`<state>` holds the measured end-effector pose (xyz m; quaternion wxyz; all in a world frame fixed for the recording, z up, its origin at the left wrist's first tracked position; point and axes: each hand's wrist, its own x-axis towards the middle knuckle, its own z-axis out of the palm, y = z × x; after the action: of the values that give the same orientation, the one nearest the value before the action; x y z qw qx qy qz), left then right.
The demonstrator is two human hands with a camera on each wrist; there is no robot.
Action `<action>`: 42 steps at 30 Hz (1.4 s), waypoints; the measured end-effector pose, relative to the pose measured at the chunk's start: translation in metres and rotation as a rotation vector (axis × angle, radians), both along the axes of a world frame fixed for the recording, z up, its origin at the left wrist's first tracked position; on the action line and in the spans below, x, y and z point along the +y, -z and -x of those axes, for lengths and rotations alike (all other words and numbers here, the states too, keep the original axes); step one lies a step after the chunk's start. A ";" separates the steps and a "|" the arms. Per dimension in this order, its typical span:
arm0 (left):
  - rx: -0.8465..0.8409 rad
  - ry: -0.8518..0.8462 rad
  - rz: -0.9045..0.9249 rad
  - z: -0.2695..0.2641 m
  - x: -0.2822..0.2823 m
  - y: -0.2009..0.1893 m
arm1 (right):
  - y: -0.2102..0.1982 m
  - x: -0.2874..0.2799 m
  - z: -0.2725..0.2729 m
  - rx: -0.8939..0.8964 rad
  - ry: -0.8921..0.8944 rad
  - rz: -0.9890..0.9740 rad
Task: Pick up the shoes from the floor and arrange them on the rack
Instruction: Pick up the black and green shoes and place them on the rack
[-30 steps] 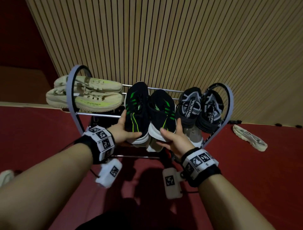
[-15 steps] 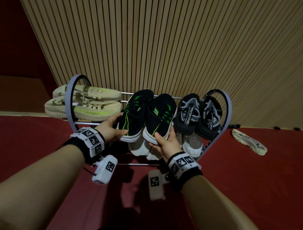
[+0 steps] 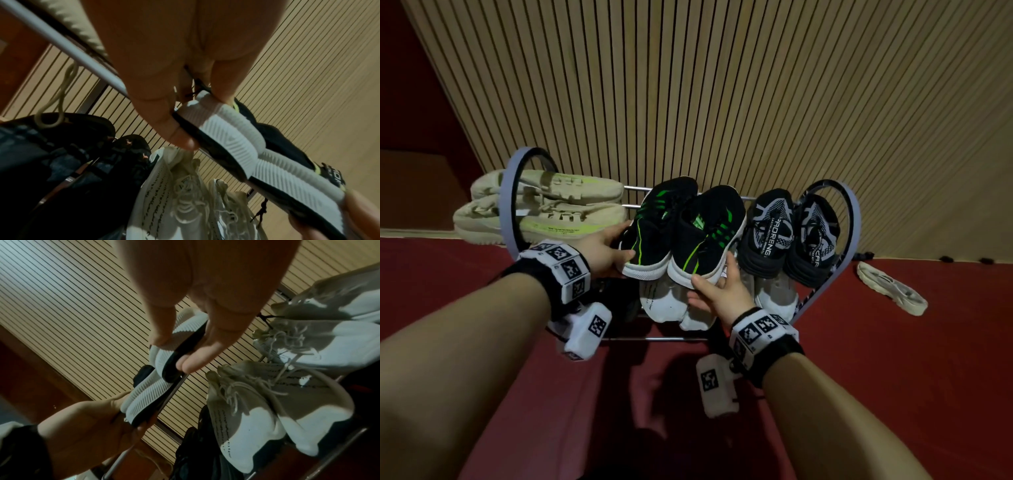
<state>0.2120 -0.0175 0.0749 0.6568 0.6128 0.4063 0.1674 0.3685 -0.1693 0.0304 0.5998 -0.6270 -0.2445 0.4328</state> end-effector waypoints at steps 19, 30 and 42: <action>0.198 0.029 -0.134 0.002 -0.004 -0.003 | -0.011 -0.014 -0.010 -0.023 -0.056 0.159; 0.439 0.153 -0.485 0.005 -0.006 -0.013 | -0.015 0.004 -0.001 -0.497 0.020 0.279; 0.254 -0.022 -0.280 0.088 -0.005 0.016 | 0.017 -0.006 0.054 -0.694 -0.461 0.690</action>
<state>0.1245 -0.0225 0.0585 0.5065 0.7101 0.4652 0.1508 0.3141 -0.1752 0.0139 0.1322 -0.8239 -0.4032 0.3758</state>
